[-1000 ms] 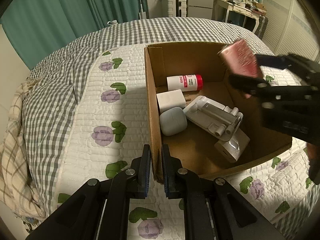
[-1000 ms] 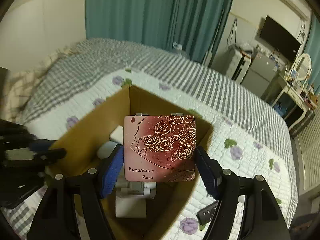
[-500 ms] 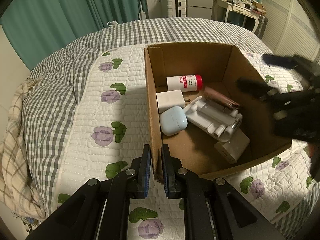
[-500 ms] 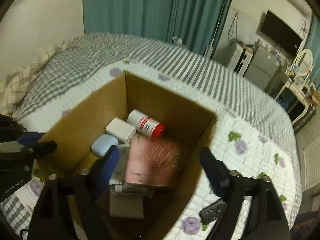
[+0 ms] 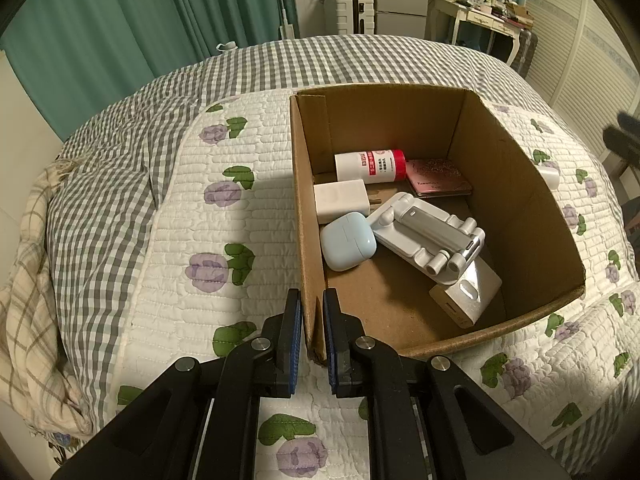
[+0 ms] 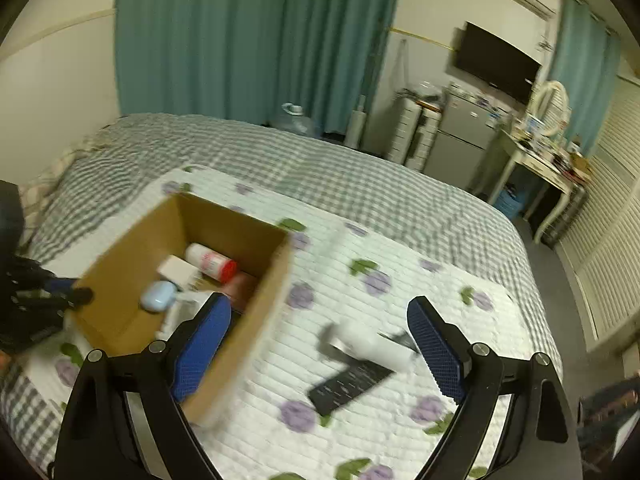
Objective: Organize rigid objects
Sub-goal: 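Move the right gripper to the black TV remote and grasp it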
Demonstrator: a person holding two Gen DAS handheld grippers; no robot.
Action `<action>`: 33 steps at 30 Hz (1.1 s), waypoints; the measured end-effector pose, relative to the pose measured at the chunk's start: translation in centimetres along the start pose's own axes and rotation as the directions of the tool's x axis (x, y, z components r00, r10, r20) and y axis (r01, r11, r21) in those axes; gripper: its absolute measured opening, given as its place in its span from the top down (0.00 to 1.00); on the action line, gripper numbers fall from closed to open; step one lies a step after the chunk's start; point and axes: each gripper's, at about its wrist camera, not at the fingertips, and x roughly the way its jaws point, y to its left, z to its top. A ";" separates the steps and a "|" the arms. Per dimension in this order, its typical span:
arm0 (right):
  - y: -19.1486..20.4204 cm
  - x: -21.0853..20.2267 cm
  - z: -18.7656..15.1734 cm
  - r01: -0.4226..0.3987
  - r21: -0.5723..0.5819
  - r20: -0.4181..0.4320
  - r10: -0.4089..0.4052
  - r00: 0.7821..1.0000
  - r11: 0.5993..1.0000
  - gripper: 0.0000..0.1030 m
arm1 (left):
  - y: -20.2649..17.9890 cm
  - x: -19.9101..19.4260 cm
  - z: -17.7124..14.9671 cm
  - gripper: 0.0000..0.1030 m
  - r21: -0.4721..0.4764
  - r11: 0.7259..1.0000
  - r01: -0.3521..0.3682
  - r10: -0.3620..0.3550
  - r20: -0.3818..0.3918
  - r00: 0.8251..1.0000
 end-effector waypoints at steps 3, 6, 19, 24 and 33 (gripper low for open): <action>-1.7 0.4 -1.5 0.025 0.037 -0.031 -0.024 0.999 0.999 0.12 | 0.1 0.0 0.0 0.89 0.004 1.000 -0.003 0.003 0.000 1.000; -3.0 1.5 -3.3 0.056 0.078 -0.081 -0.050 0.995 0.995 0.12 | 0.1 0.0 0.0 0.89 0.001 1.000 -0.002 0.002 -0.001 1.000; -4.5 8.3 -9.4 0.091 0.201 -0.206 -0.049 0.977 0.975 0.12 | 0.1 -0.2 -0.2 0.89 0.002 1.000 -0.003 0.003 -0.001 1.000; -4.9 11.6 -11.0 0.120 0.217 -0.259 -0.061 0.964 0.969 0.12 | 0.1 -0.2 -0.3 0.89 0.001 1.000 -0.004 0.004 -0.001 1.000; -5.1 14.4 -10.8 0.099 0.261 -0.285 -0.022 0.958 0.960 0.12 | -0.1 -0.1 -0.2 0.89 0.008 1.000 -0.015 0.015 -0.002 1.000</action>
